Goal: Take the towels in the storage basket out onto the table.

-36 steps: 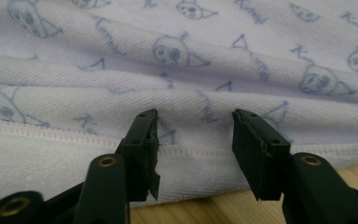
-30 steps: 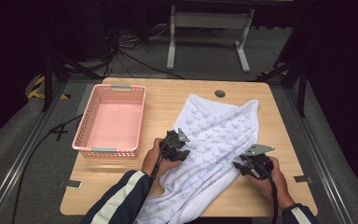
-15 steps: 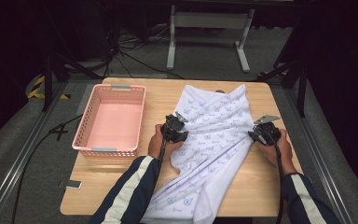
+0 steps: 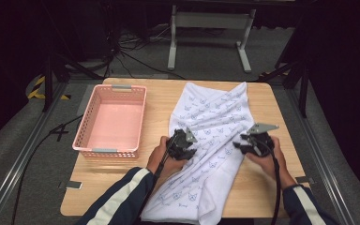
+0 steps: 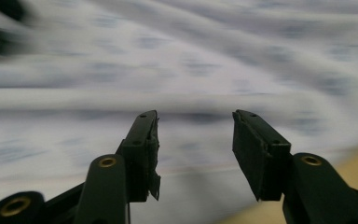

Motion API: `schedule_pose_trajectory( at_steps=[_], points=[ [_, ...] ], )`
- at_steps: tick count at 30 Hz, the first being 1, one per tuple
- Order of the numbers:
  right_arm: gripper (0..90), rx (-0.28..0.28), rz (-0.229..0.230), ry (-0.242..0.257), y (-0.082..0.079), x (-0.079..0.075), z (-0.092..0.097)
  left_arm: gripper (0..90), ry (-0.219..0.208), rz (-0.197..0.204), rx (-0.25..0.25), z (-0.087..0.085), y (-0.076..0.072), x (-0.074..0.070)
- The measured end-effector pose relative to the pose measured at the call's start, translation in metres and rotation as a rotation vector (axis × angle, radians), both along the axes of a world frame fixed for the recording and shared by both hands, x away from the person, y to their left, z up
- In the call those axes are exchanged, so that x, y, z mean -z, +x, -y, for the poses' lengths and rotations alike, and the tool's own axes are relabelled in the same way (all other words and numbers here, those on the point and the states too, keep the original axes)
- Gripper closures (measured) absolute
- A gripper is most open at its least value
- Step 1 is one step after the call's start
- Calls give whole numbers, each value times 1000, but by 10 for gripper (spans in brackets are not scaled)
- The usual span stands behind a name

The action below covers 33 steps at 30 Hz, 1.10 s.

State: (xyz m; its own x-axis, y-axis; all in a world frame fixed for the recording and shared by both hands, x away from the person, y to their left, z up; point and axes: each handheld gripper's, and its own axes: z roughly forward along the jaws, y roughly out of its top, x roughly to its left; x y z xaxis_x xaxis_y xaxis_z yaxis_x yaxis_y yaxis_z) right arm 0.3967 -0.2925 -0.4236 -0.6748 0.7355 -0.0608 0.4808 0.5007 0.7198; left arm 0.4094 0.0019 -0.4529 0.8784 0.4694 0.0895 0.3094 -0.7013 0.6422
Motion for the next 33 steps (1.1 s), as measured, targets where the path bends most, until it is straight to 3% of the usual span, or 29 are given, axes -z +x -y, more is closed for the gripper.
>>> schedule_pose_trajectory(
  at_steps=[1, 2, 3, 4, 7, 8, 10, 12, 13, 15, 16, 19, 22, 24, 27, 29, 30, 31, 33],
  points=[
    [507, -96, -15, -34, -26, 7, -23, 705, 4, -9, -7, -4, -2, 5],
    [508, -140, -48, -41, -35, 13, -34, 725, -34, -11, -22, -9, -3, 7],
    [508, -140, -48, -41, -35, 13, -34, 725, -52, -23, -42, -12, -2, 8],
    [509, -177, -68, -55, -42, 18, -41, 739, -42, -17, -54, -14, -2, 7],
    [515, -177, -97, -88, -50, 27, -45, 755, 23, 50, -84, -18, -1, 6],
    [513, -126, -108, -112, -48, 24, -34, 756, 60, 81, -109, -24, 3, 5],
    [512, -106, -105, -121, -48, 24, -26, 755, 59, 90, -137, -27, 7, 6],
    [512, -44, -123, -95, -46, 24, -8, 755, 8, 42, -185, -34, 17, 7],
    [512, -17, -108, -116, -46, 23, -2, 754, -5, 24, -202, -36, 23, 7],
    [499, 27, -94, -144, -44, 21, 10, 744, 11, 36, -230, -35, 30, 6],
    [493, 69, -59, -150, -40, 22, 19, 681, 5, 28, -260, -33, 32, 5],
    [505, 87, -55, -142, -42, 19, 21, 656, -28, 31, -267, -33, 28, 2],
    [511, 25, -47, -51, -58, 7, 15, 607, -96, 18, -193, -36, 8, -12],
    [517, -44, -62, 21, -70, 0, 9, 599, -143, 13, -96, -37, -14, -17],
    [486, -150, -103, 35, -95, -1, -11, 617, -147, -28, 42, -35, -47, -18],
    [443, -174, -136, 21, -104, 3, -18, 615, -124, -35, 94, -32, -61, -14],
    [424, -183, -153, 12, -107, 6, -21, 613, -119, -71, 131, -30, -69, -11],
    [425, -181, -179, 12, -109, 12, -23, 609, -115, -65, 133, -27, -73, -7],
    [535, -164, -198, -28, -109, 18, -23, 601, -82, -72, 143, -25, -77, -2]
  ],
)
